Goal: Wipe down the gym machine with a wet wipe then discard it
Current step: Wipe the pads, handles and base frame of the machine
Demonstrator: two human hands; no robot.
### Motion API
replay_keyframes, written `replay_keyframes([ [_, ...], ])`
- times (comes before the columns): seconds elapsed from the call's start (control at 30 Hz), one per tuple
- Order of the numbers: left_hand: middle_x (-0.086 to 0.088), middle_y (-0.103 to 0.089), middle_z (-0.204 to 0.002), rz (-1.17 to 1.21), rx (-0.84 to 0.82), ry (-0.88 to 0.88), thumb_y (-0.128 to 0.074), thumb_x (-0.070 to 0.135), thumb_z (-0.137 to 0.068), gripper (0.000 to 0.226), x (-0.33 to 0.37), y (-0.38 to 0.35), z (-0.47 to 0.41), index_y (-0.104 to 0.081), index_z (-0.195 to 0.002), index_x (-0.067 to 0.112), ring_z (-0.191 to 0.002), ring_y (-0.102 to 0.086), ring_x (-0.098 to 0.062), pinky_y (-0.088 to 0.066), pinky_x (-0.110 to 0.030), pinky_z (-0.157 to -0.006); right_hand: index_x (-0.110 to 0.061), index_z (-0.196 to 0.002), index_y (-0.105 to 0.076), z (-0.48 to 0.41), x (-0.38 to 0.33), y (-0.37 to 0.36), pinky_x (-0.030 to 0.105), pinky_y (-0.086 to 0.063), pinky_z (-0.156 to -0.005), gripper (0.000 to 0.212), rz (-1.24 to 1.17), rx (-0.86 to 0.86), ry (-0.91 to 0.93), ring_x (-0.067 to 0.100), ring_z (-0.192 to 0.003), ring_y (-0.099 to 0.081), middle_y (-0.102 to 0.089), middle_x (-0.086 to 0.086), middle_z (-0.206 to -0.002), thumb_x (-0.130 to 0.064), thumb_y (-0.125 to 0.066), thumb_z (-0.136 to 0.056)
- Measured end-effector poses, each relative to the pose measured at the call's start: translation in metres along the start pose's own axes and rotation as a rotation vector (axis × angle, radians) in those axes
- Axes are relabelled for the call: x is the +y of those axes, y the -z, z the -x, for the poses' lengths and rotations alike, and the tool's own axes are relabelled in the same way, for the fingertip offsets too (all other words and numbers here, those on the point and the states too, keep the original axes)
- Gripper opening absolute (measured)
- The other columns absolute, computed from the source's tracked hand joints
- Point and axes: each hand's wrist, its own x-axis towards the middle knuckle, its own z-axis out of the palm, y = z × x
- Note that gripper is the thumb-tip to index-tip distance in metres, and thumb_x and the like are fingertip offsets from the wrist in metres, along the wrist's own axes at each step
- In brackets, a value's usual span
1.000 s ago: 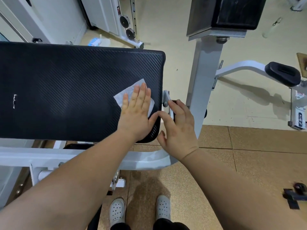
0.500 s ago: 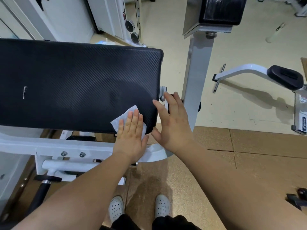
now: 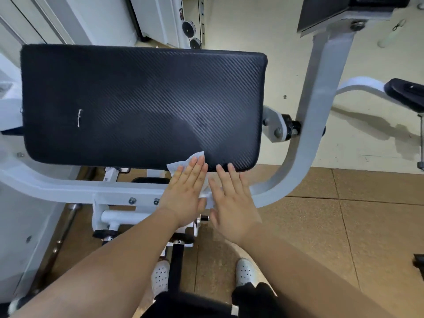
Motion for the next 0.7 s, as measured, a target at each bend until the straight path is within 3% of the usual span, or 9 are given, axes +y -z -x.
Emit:
replay_keyframes([
  [0.07,-0.007,0.052,-0.152,-0.010,0.020,-0.077,-0.026,0.050,-0.102,0.092,-0.026,-0.001,0.007,0.045,-0.144,0.011,-0.144,0.044,-0.022,0.026,-0.043,-0.120,-0.010,-0.162,-0.023,-0.012,-0.032,-0.001,0.046,0.001,-0.126,0.075,-0.109,-0.008,-0.081,0.034,-0.158,-0.002,-0.014,0.015,-0.170,-0.041,-0.041,-0.096],
  [0.17,-0.010,0.039,-0.160,-0.038,0.085,-0.119,-0.031,0.049,-0.099,0.091,-0.064,0.003,0.018,0.027,-0.153,0.007,-0.148,0.038,-0.023,0.028,-0.043,-0.118,-0.003,-0.147,-0.048,-0.027,-0.079,-0.006,0.041,-0.028,-0.122,0.064,-0.296,0.105,-0.246,0.031,-0.140,-0.037,-0.048,0.016,-0.151,-0.032,-0.052,-0.090],
  [0.27,-0.012,0.041,-0.157,-0.077,0.080,-0.143,-0.029,0.042,-0.100,0.085,-0.104,0.011,0.029,0.028,-0.152,0.006,-0.146,0.038,-0.025,0.023,-0.044,-0.121,-0.008,-0.147,-0.049,-0.041,-0.117,-0.001,0.017,-0.022,-0.104,0.051,-0.517,0.068,-0.429,0.025,-0.135,-0.042,-0.049,0.009,-0.147,-0.017,-0.057,-0.097],
  [0.33,-0.010,0.045,-0.153,-0.036,0.056,-0.175,-0.031,0.031,-0.103,0.083,-0.127,0.016,0.030,0.033,-0.148,0.007,-0.146,0.036,-0.023,0.016,-0.042,-0.124,-0.011,-0.148,-0.048,-0.055,-0.135,0.004,0.020,-0.030,-0.099,0.046,-0.676,0.041,-0.540,0.023,-0.131,-0.048,-0.054,0.004,-0.140,-0.017,-0.053,-0.102],
  [0.4,-0.005,0.047,-0.151,0.039,0.030,-0.210,-0.033,0.019,-0.103,0.081,-0.144,0.020,0.030,0.035,-0.146,0.011,-0.146,0.035,-0.019,0.015,-0.038,-0.125,-0.012,-0.139,-0.056,-0.077,-0.150,0.010,0.027,-0.042,-0.090,0.037,-0.849,0.028,-0.639,0.022,-0.115,-0.058,-0.060,-0.001,-0.118,-0.018,-0.053,-0.103],
  [0.5,0.001,0.039,-0.156,0.220,0.037,-0.220,-0.037,0.001,-0.097,0.085,-0.160,0.022,0.034,0.029,-0.149,0.016,-0.148,0.032,-0.013,0.012,-0.033,-0.126,-0.011,-0.097,-0.063,-0.109,-0.169,0.007,0.024,-0.045,-0.060,0.015,-1.112,0.035,-0.767,0.018,-0.079,-0.055,-0.060,0.003,-0.088,-0.024,-0.055,-0.099],
  [0.6,0.004,0.033,-0.157,0.333,0.031,-0.212,-0.039,-0.005,-0.094,0.086,-0.172,0.024,0.039,0.020,-0.154,0.015,-0.147,0.028,-0.008,0.008,-0.029,-0.126,-0.017,-0.077,-0.057,-0.126,-0.185,-0.002,0.029,-0.040,-0.056,0.028,-1.176,0.100,-0.852,0.013,-0.063,-0.049,-0.056,-0.007,-0.069,-0.036,-0.061,-0.097],
  [0.7,0.002,0.022,-0.163,0.423,0.054,-0.188,-0.042,-0.005,-0.094,0.083,-0.183,0.023,0.045,0.006,-0.160,0.011,-0.150,0.020,-0.007,0.001,-0.030,-0.127,-0.020,-0.064,-0.048,-0.129,-0.196,-0.005,0.024,-0.036,-0.053,0.037,-1.249,0.146,-0.850,0.008,-0.054,-0.041,-0.047,-0.014,-0.053,-0.028,-0.066,-0.095],
])
